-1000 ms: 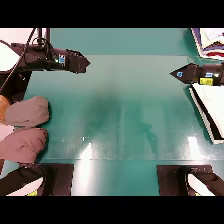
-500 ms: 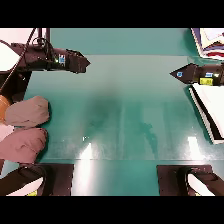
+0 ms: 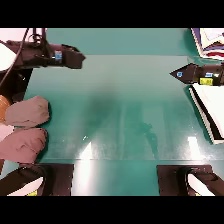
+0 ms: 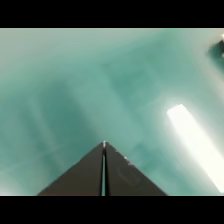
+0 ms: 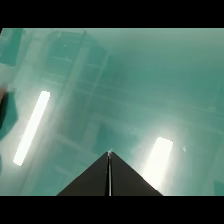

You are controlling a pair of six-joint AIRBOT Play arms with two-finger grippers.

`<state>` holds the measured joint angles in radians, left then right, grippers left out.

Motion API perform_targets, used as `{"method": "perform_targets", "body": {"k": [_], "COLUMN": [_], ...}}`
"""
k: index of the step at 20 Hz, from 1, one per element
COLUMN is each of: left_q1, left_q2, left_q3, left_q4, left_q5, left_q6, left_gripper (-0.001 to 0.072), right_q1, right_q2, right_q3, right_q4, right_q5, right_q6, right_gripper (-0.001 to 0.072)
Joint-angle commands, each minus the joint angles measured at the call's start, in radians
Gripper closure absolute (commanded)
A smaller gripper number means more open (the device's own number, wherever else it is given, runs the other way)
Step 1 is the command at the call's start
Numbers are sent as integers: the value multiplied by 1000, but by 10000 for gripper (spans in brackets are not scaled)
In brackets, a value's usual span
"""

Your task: Fold the shirts.

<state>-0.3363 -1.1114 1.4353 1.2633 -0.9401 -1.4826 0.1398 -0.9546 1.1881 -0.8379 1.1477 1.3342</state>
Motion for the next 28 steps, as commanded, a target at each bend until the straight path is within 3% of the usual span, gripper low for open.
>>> {"method": "perform_targets", "body": {"k": [1, 2, 3, 5, 9, 13, 14, 15, 16, 22, 28], "left_q1": [140, 204, 272, 391, 541, 563, 563, 563, 563, 526, 170], "left_q2": [8, 10, 10, 10, 10, 10, 10, 11, 11, 197, 293], "left_q3": [-7, -29, -60, -154, -414, -612, -626, -627, -623, -306, 177], "left_q4": [255, 315, 348, 354, 354, 352, 352, 352, 352, 269, 226], "left_q5": [-242, -293, -335, -363, -250, -88, -81, -81, -84, -169, -293], "left_q6": [-93, -98, -92, -81, -81, -86, -89, -89, -89, -79, -54], "left_gripper": [676, 675, 606, -4, -10, 8, 230, 501, 682, 679, 681], "right_q1": [0, 0, 0, 0, 0, 0, 0, 0, 0, 0, 0], "right_q2": [1, 1, 1, 1, 0, 1, 1, 1, 1, 1, 1], "right_q3": [0, 0, 0, 0, -2, -2, -2, -2, -2, 107, 357], "right_q4": [0, 1, 0, 0, 0, 0, 0, 0, 0, 16, -3], "right_q5": [0, 0, 0, 0, 1, -2, -2, -3, -5, -8, -77], "right_q6": [0, 0, 0, 0, 0, 0, 0, 0, 0, 1, 1], "right_gripper": [694, 694, 693, 694, 694, 694, 694, 694, 694, 694, 694]}}
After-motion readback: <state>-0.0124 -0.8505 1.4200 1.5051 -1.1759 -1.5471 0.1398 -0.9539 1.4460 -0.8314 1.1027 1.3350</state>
